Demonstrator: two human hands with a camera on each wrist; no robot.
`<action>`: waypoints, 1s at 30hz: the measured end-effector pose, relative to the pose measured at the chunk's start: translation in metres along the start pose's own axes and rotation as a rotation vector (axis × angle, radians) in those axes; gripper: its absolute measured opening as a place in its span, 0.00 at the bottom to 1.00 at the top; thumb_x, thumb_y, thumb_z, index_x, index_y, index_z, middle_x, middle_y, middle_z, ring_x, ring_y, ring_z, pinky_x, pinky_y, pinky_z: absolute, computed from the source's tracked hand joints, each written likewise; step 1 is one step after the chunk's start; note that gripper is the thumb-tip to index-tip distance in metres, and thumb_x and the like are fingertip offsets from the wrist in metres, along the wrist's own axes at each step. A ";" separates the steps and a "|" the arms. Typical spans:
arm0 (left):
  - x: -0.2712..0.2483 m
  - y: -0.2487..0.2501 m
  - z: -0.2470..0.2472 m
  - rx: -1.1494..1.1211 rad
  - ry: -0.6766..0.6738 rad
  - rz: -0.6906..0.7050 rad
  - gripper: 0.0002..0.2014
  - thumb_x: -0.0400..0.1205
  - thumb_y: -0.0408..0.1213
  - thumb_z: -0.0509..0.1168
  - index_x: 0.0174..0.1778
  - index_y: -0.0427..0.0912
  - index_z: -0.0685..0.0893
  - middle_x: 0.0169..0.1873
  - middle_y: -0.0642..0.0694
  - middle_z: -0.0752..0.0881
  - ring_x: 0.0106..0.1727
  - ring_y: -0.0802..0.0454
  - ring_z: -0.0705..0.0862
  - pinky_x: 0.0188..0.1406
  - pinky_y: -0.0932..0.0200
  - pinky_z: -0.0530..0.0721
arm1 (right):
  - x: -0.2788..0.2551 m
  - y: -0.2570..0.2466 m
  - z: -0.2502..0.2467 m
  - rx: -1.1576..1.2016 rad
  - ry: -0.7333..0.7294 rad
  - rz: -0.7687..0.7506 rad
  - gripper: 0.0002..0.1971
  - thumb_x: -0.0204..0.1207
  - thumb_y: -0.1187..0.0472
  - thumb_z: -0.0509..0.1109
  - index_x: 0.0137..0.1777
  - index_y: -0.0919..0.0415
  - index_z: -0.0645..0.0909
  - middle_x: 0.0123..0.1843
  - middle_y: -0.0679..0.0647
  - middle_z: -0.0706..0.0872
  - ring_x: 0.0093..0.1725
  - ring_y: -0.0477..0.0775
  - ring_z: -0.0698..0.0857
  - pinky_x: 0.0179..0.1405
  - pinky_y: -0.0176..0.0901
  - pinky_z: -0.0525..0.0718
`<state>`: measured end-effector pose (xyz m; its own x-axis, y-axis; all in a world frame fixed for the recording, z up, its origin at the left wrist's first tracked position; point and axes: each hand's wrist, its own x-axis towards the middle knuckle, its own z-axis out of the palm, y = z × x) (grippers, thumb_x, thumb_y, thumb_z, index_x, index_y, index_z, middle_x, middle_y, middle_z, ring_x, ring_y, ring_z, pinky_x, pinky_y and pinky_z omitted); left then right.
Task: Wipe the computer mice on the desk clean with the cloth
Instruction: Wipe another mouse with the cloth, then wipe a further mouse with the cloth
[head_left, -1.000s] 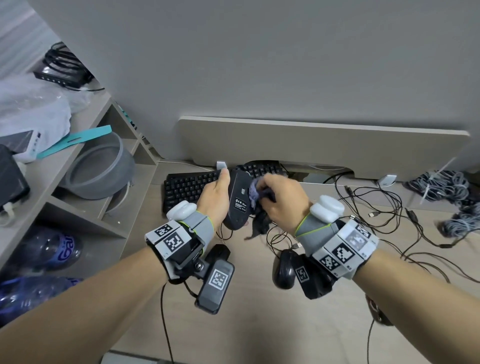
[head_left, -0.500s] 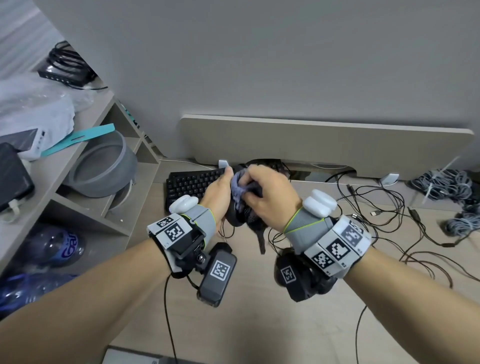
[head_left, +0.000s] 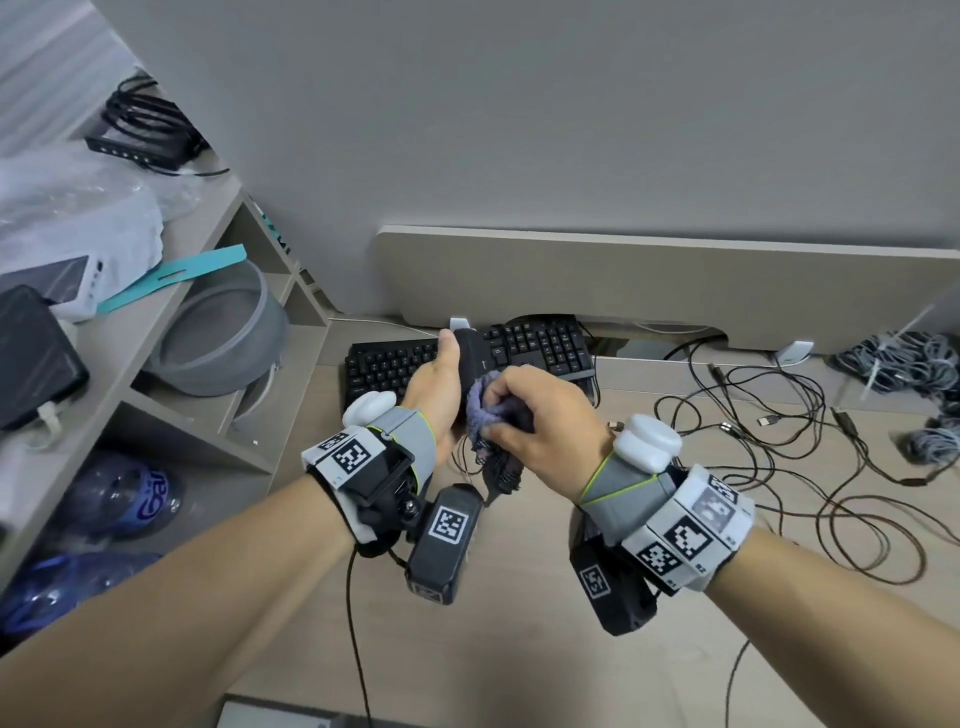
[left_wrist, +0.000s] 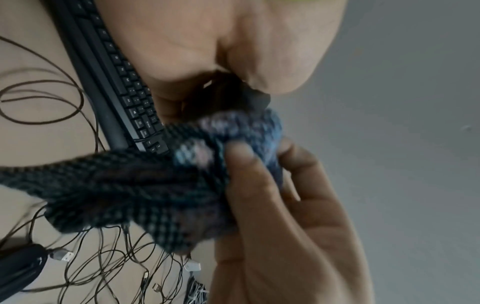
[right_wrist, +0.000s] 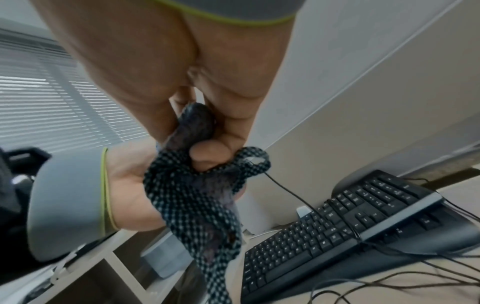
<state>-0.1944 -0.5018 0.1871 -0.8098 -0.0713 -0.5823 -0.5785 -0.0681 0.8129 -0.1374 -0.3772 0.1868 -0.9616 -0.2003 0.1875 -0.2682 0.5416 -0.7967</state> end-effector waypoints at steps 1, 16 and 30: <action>0.003 -0.001 0.000 0.014 -0.012 -0.007 0.25 0.87 0.57 0.54 0.42 0.39 0.84 0.39 0.41 0.89 0.46 0.42 0.89 0.61 0.43 0.86 | 0.001 -0.002 0.004 -0.030 0.007 0.009 0.12 0.64 0.63 0.76 0.40 0.56 0.74 0.39 0.52 0.79 0.39 0.51 0.76 0.39 0.42 0.74; 0.012 -0.058 0.015 0.778 -0.177 0.134 0.34 0.76 0.72 0.53 0.56 0.44 0.83 0.56 0.41 0.87 0.58 0.41 0.84 0.65 0.44 0.80 | -0.037 0.090 -0.021 -0.145 0.057 0.357 0.13 0.66 0.65 0.75 0.41 0.56 0.72 0.37 0.50 0.78 0.34 0.52 0.74 0.32 0.37 0.64; 0.030 -0.209 0.057 1.412 0.047 -0.008 0.39 0.74 0.63 0.69 0.71 0.36 0.73 0.68 0.35 0.74 0.67 0.35 0.77 0.63 0.43 0.80 | -0.118 0.180 -0.072 -0.043 -0.078 0.405 0.12 0.63 0.76 0.70 0.44 0.64 0.82 0.40 0.48 0.81 0.40 0.50 0.76 0.36 0.20 0.68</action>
<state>-0.1034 -0.4330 0.0000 -0.8185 -0.1102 -0.5638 -0.2151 0.9688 0.1229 -0.0760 -0.1972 0.0631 -0.9830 -0.0245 -0.1822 0.1276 0.6227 -0.7720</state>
